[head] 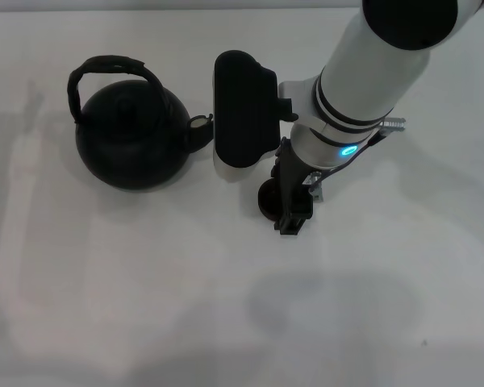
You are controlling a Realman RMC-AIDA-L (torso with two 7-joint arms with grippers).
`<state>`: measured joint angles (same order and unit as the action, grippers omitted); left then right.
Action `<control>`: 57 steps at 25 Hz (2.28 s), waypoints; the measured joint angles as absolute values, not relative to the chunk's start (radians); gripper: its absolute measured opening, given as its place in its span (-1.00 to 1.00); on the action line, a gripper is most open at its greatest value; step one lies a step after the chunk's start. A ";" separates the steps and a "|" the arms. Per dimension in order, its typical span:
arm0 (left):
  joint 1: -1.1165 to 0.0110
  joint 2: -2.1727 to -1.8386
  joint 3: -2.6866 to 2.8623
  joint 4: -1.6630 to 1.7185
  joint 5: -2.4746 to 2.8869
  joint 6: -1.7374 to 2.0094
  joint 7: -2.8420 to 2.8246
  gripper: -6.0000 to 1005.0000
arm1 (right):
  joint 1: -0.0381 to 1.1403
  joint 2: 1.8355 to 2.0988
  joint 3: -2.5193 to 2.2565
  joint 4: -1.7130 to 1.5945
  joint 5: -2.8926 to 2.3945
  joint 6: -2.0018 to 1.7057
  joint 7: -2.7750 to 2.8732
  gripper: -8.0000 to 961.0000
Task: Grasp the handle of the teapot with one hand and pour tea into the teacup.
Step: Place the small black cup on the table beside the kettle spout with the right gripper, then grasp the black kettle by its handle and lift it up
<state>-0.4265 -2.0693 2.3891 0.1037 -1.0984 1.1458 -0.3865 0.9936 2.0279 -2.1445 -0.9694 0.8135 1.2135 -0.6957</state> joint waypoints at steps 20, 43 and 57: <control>-0.420 -2.069 2.388 0.103 -1.098 1.146 -0.387 0.75 | 0.913 2.028 -2.118 -1.004 0.834 1.106 -0.701 0.78; -0.417 -2.069 2.386 0.099 -1.099 1.146 -0.387 0.75 | 0.570 2.017 -1.409 -1.013 1.148 1.110 -1.036 0.78; -0.380 -2.069 2.393 0.100 -1.065 1.229 -0.387 0.75 | 0.499 2.025 -1.073 -0.394 2.312 1.038 -2.190 0.77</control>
<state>-0.3799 -2.0693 2.3931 0.0997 -1.0648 1.2290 -0.3866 0.4986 2.0249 -1.0732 -0.3941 2.3118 1.0380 -2.1902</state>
